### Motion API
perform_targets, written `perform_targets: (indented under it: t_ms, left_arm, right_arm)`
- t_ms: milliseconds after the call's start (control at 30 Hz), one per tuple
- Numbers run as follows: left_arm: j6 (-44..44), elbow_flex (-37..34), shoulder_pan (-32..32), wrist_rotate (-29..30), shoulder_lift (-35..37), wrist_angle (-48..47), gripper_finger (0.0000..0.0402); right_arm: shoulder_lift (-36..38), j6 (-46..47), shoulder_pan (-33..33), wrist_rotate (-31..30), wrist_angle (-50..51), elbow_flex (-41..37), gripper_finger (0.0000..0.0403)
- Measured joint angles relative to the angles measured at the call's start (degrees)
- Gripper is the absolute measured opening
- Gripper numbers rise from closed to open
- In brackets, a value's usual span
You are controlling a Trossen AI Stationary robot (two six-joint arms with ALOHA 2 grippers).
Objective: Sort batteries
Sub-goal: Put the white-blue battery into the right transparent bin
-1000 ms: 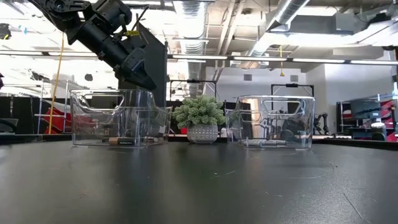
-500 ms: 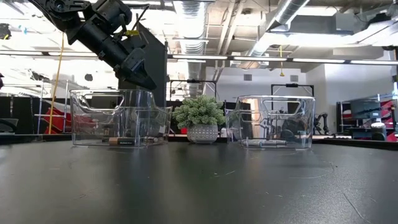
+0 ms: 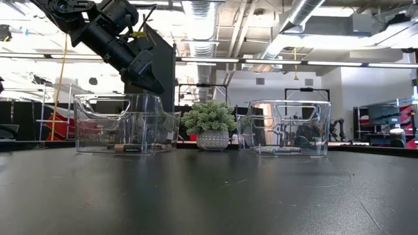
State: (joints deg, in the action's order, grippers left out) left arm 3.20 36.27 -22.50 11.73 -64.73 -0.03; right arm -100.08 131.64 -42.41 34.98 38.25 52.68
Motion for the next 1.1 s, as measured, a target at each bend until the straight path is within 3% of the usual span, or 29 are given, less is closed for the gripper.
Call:
perform_targets:
  t_ms: [333,467,600,900,1100]
  left_arm:
    - [-0.95,0.00,0.02,0.00,0.00,1.44,0.0118]
    - [-1.03,0.00,0.02,0.00,0.00,1.48,0.0118]
    - [-1.33,0.00,0.02,0.00,0.00,1.23,0.0118]
    - [-3.03,0.00,0.02,0.00,0.00,0.57,0.0118]
    - [-3.03,0.02,0.02,0.00,0.00,-0.27,0.0118]
  right_arm:
    - [-0.04,-1.16,-0.14,-6.69,15.49,10.78,0.0013]
    - [-0.02,-1.05,-1.37,-6.91,13.54,11.20,0.0013]
    - [-0.17,1.83,-2.07,-12.75,12.41,11.22,0.0023]
    - [-0.04,1.56,-0.08,-21.54,8.76,11.22,0.0110]
    - [-0.50,1.35,0.45,-21.96,8.34,11.22,0.0183]
